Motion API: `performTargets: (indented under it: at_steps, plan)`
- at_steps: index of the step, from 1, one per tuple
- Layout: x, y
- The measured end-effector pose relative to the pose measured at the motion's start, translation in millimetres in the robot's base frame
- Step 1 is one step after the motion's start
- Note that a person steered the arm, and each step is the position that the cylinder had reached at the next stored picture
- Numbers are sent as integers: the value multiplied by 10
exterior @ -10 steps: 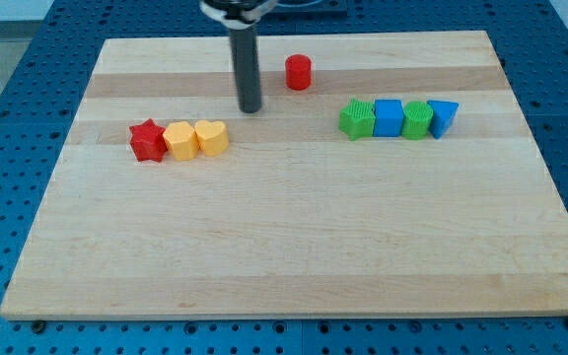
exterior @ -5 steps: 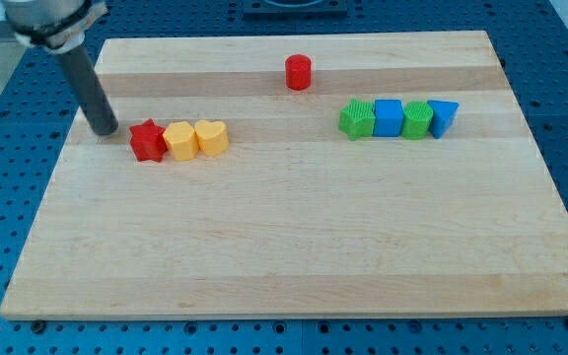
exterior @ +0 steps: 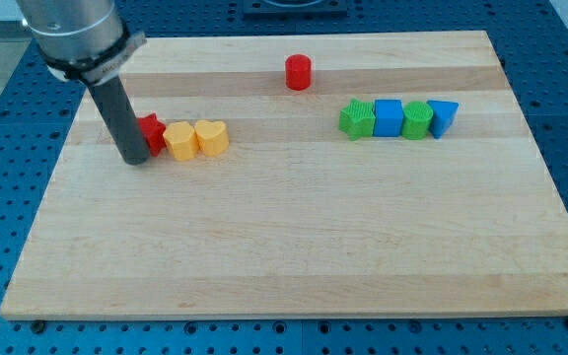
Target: Move the red star into the red circle
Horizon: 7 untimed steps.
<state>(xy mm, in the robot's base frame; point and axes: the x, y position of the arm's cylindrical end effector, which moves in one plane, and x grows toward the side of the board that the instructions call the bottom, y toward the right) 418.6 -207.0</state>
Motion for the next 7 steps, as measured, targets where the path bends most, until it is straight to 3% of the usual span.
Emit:
performTargets:
  at_steps: [2,5,7]
  plan:
    - [-323,-62]
    - [-894,957]
    - [-952,921]
